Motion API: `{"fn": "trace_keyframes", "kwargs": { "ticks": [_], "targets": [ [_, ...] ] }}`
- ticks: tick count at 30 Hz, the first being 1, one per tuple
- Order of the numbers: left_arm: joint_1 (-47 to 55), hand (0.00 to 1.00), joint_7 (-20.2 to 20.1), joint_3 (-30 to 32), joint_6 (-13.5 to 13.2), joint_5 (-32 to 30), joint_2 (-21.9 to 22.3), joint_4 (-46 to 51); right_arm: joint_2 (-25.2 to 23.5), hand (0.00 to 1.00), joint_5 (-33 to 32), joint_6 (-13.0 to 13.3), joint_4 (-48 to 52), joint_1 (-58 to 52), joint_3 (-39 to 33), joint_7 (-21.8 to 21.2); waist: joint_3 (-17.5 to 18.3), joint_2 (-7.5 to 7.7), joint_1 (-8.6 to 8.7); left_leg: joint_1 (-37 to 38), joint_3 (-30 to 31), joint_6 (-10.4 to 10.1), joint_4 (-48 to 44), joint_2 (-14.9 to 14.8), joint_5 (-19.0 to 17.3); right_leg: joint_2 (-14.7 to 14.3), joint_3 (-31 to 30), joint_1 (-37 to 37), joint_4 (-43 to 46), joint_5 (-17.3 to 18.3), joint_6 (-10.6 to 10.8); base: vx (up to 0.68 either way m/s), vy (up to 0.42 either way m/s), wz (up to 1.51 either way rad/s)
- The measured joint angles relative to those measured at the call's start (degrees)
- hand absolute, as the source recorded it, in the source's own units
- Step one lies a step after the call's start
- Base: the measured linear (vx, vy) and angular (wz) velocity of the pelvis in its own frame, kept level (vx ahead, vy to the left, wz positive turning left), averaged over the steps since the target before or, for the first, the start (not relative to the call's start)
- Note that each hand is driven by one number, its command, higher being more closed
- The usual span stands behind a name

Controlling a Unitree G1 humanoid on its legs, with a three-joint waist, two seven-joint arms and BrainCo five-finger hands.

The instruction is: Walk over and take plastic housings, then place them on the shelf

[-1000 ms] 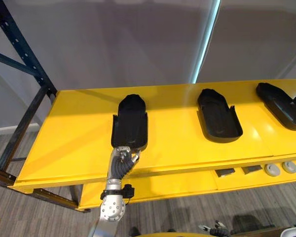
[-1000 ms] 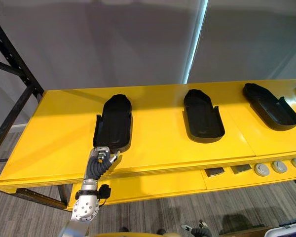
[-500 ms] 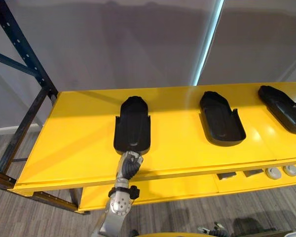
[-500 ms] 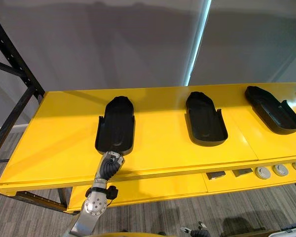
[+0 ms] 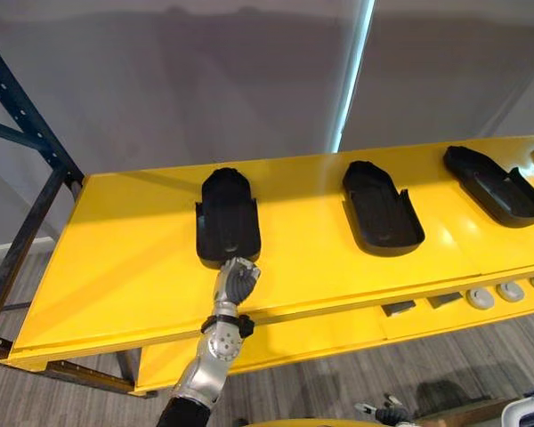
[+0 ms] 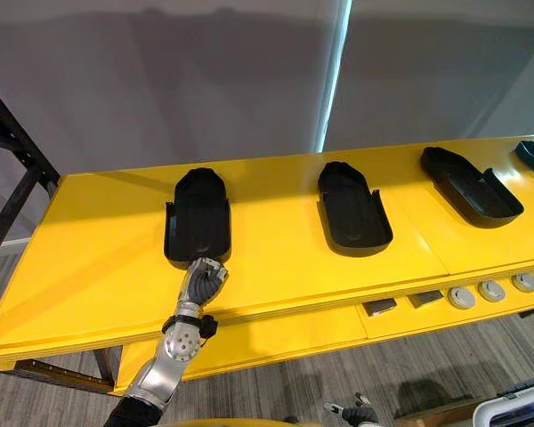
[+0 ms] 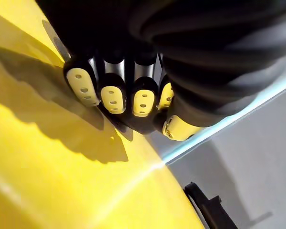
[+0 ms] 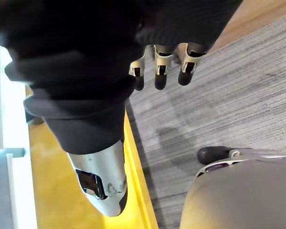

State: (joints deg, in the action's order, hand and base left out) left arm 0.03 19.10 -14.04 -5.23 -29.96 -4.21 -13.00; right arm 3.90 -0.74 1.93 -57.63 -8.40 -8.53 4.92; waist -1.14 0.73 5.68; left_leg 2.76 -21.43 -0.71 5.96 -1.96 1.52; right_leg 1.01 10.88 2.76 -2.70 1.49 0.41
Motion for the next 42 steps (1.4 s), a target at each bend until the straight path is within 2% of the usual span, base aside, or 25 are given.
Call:
{"fn": "trace_keyframes", "kwargs": {
  "ticks": [6, 9, 12, 15, 18, 19, 20, 21, 23, 26, 29, 30, 31, 33, 34, 36, 39, 42],
  "targets": [
    [-0.15, 1.0, -0.3, 0.05, -0.21, 0.17, -0.32, 0.23, -0.02, 0.0, 0.7, -0.02, 0.0, 0.22, -0.03, 0.0, 0.0, -0.08, 0.03, 0.0, 0.11, 0.01, 0.0, 0.11, 0.01, 0.01, 0.09, 0.29, -0.61, -0.36, 0.06, 0.0, 0.0, 0.0],
    [0.12, 1.0, -2.09, 1.3, 0.06, 2.86, -1.18, 2.98, 0.06, 0.0, 0.79, -0.01, 0.02, 0.31, -0.04, -0.07, -0.13, -0.31, 0.04, 0.09, 0.31, 0.01, 0.0, 0.13, 0.04, -0.04, 0.28, 0.46, -0.65, -0.4, 0.0, -0.01, -0.007, 0.01],
    [0.77, 1.0, -2.74, 4.18, -0.07, 5.35, -2.77, 10.97, 0.11, 0.0, 0.79, -0.02, -0.03, 0.32, -0.04, -0.08, -0.23, -0.44, 0.07, 0.22, 0.99, 0.02, 0.0, 0.12, 0.06, 0.01, 1.1, 0.89, -0.68, -0.4, 0.0, -0.01, -0.019, 0.12],
    [1.29, 1.0, -2.31, 10.08, -1.16, 8.02, -3.99, 23.53, 0.59, 0.0, 0.83, 0.08, -0.85, 0.42, 0.01, -0.21, -0.36, -0.67, -0.25, 0.09, 1.66, 0.03, -0.02, 0.14, 0.08, 0.13, 1.59, 1.07, -0.62, -0.39, 0.01, -0.01, -0.009, 0.12],
    [2.24, 1.0, 1.49, 19.27, -5.75, 14.68, -3.55, 33.81, 1.05, 0.0, 0.79, 0.03, -2.34, 0.92, 0.02, -0.23, -0.66, -1.0, -0.54, -0.14, 2.52, 0.3, -0.02, 0.26, 0.27, 0.21, 2.14, 1.48, -0.46, -0.38, 0.0, -0.01, -0.005, 0.11],
    [2.6, 1.0, 2.3, 21.22, -6.75, 16.23, -3.21, 34.76, 1.08, 0.0, 0.78, 0.05, -2.38, 0.92, 0.02, -0.23, -0.69, -1.03, -0.55, -0.14, 2.61, 0.32, -0.02, 0.26, 0.28, 0.2, 2.2, 1.52, -0.44, -0.38, 0.0, -0.03, -0.008, 0.09],
    [3.12, 1.0, 3.8, 25.82, -8.53, 19.27, -1.82, 35.88, 1.13, 0.0, 0.78, 0.11, -2.54, 0.9, 0.01, -0.22, -0.8, -1.09, -0.67, -0.14, 2.92, 0.38, -0.01, 0.26, 0.32, 0.2, 2.43, 1.62, -0.43, -0.37, -0.01, -0.03, -0.011, 0.12],
    [3.51, 1.0, 5.89, 30.14, -10.09, 23.33, -0.07, 35.93, 1.2, 0.0, 0.76, 0.1, -2.87, 0.8, -0.05, -0.19, -0.91, -1.1, -1.04, -0.13, 3.4, 0.45, -0.01, 0.27, 0.37, 0.19, 2.82, 1.83, -0.43, -0.36, -0.03, -0.03, -0.011, 0.16],
    [5.31, 1.0, 8.79, 35.52, -11.31, 28.06, 2.49, 35.86, 1.24, 0.0, 0.75, 0.1, -2.87, 0.17, -0.16, -0.13, -1.0, -0.98, -2.1, -0.15, 4.15, 0.48, 0.0, 0.27, 0.41, 0.17, 3.19, 2.08, -0.36, -0.27, -0.15, -0.03, -0.008, 0.19],
    [10.96, 1.0, 12.69, 38.94, -11.57, 31.03, 4.43, 33.35, 1.23, 0.0, 0.74, 0.11, -2.68, -0.67, -0.17, 0.0, -1.15, -0.62, -3.61, -0.3, 4.57, 0.45, 0.01, 0.19, 0.37, 0.14, 3.52, 2.11, -0.14, -0.11, -0.27, -0.04, -0.008, 0.12],
    [16.58, 1.0, 13.4, 39.66, -8.98, 34.98, 6.38, 24.56, 0.89, 0.0, 0.76, 0.0, -1.46, -1.08, -0.13, 0.07, -1.27, -0.08, -4.52, -0.83, 5.09, 0.47, 0.01, 0.17, -0.08, 0.37, 4.86, 2.05, 0.8, 0.74, -0.03, -0.05, 0.002, 0.19],
    [17.84, 1.0, 12.7, 40.33, -7.18, 36.23, 7.21, 19.93, 0.7, 0.0, 0.77, -0.08, -1.25, -1.09, -0.1, 0.03, -1.31, 0.33, -5.07, -0.69, 4.83, 0.46, 0.0, 0.12, -0.09, 0.4, 4.89, 2.05, 1.01, 0.94, -0.03, 0.0, 0.0, 0.0],
    [18.8, 0.0, 10.56, 41.2, -4.28, 37.1, 8.07, 13.32, 0.09, 0.0, 0.78, -0.53, 0.54, -1.03, -0.12, -0.03, -1.39, 0.89, -5.13, -0.47, 4.33, 0.45, 0.0, 0.11, -0.08, 0.5, 5.1, 2.08, 1.33, 1.15, 0.04, 0.0, 0.0, 0.0],
    [19.15, 0.0, 7.72, 41.23, -1.15, 36.63, 7.98, 6.27, -0.53, 0.0, 0.81, -0.85, 2.77, -1.31, -0.12, -0.12, -1.42, 1.22, -5.19, -0.05, 4.22, 0.26, 0.0, 0.12, 0.04, 0.64, 5.17, 2.23, 1.96, 1.47, 0.24, 0.0, 0.0, 0.0],
    [19.11, 0.0, 4.7, 41.04, 1.82, 35.62, 8.04, -1.71, -1.23, 0.0, 0.84, -1.17, 4.32, -1.76, -0.13, -0.13, -1.38, 1.29, -5.14, 0.29, 4.13, 0.24, 0.0, 0.26, 0.03, 0.88, 5.17, 2.3, 2.64, 1.99, 0.58, 0.0, 0.0, 0.0],
    [19.09, 0.0, 1.76, 39.9, 3.67, 34.52, 8.06, -9.7, -2.51, 0.0, 0.89, -1.24, 5.61, -1.76, -0.12, -0.16, -1.21, 1.61, -5.13, 0.52, 3.94, 0.43, 0.01, 0.45, -0.14, 1.09, 4.99, 2.33, 2.85, 2.2, 0.71, 0.02, 0.016, -0.03],
    [19.06, 0.0, -1.67, 37.08, 4.38, 33.64, 7.96, -18.72, -5.0, 0.0, 0.85, -1.21, 6.83, -1.77, -0.15, -0.21, -1.04, 2.05, -5.2, 0.96, 3.77, 0.7, 0.01, 0.81, -0.47, 1.41, 4.7, 2.65, 2.91, 2.42, 0.87, 0.04, 0.033, -0.03],
    [18.93, 0.0, -3.36, 35.88, 4.21, 31.13, 7.9, -22.68, -5.6, 0.0, 0.86, -1.13, 7.07, -1.62, -0.76, -0.15, -1.23, 1.56, -5.22, 1.39, 3.7, 0.95, 0.01, 1.21, -0.86, 1.8, 4.48, 3.02, 2.91, 2.67, 1.21, 0.03, 0.034, -0.01]
  ]
}}
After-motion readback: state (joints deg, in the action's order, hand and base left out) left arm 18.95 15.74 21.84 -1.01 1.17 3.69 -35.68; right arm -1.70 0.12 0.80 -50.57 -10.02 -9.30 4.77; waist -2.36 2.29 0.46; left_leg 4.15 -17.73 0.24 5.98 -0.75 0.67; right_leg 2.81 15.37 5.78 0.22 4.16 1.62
